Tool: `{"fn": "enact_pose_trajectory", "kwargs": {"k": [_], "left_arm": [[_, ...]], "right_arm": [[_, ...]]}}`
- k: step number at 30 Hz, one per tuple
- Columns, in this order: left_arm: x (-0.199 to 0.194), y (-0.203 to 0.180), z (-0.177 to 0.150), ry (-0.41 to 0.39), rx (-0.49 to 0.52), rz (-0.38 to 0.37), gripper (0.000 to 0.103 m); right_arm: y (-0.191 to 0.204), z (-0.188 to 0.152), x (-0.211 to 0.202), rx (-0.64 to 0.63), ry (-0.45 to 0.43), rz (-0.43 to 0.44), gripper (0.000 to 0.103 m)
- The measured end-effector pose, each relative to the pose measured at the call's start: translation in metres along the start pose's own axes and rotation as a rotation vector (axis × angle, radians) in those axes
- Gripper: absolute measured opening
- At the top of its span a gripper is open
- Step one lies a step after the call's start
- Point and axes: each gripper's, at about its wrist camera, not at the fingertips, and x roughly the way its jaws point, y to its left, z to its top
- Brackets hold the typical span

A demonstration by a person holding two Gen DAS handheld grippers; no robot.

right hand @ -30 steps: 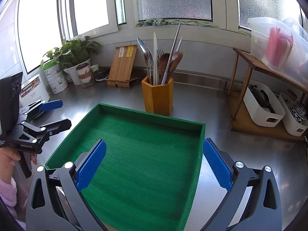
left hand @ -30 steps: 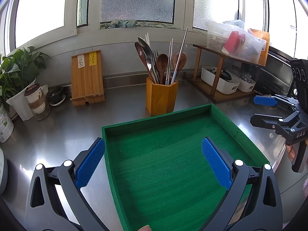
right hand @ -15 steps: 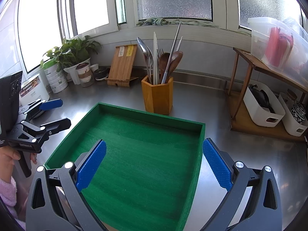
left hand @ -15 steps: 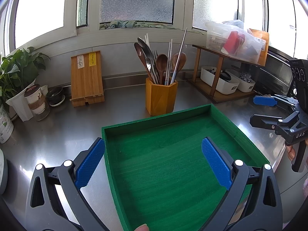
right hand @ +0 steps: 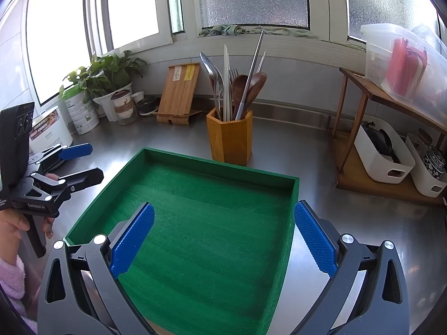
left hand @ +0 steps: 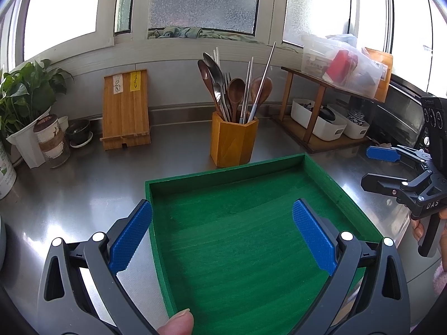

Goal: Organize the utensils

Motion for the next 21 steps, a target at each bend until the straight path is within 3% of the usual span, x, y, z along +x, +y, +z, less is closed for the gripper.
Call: {"fn": "enact_pose_trajectory", "kwargs": {"k": [11, 21], "left_arm": [[-0.0007, 0.0008, -0.0014, -0.024, 0.014, 0.062, 0.095], [-0.0027, -0.0056, -0.0015, -0.027, 0.057, 0.046, 0.095]], "right_arm": [[-0.0002, -0.0014, 0.0015, -0.008, 0.004, -0.002, 0.099], [0.0001, -0.0007, 0.0020, -0.010, 0.007, -0.002, 0.099]]}}
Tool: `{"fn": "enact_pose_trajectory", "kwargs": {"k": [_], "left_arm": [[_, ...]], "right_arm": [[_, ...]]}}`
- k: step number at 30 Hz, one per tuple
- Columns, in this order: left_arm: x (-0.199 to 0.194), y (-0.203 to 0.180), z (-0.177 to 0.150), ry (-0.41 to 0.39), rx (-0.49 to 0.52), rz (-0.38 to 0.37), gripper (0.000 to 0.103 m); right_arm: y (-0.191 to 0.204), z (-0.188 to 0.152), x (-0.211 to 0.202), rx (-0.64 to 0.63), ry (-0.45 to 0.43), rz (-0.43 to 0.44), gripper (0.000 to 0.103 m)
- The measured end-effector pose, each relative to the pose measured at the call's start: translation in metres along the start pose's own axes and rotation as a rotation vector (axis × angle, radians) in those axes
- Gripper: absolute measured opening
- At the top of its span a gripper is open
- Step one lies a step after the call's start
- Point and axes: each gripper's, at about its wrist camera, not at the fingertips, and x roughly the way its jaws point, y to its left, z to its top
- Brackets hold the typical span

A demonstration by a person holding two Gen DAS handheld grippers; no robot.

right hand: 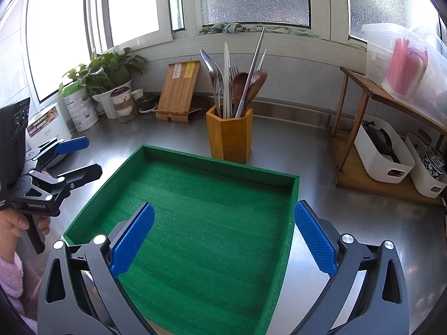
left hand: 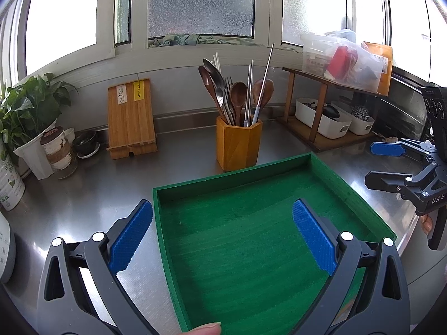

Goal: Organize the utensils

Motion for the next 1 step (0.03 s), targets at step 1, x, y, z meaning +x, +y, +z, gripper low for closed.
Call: {"fn": "enact_pose_trajectory", "kwargs": {"k": [1], "left_arm": [[-0.0003, -0.0010, 0.0003, -0.001, 0.003, 0.003, 0.095]], "right_arm": [[0.0001, 0.0000, 0.0000, 0.000, 0.000, 0.000, 0.099]]}}
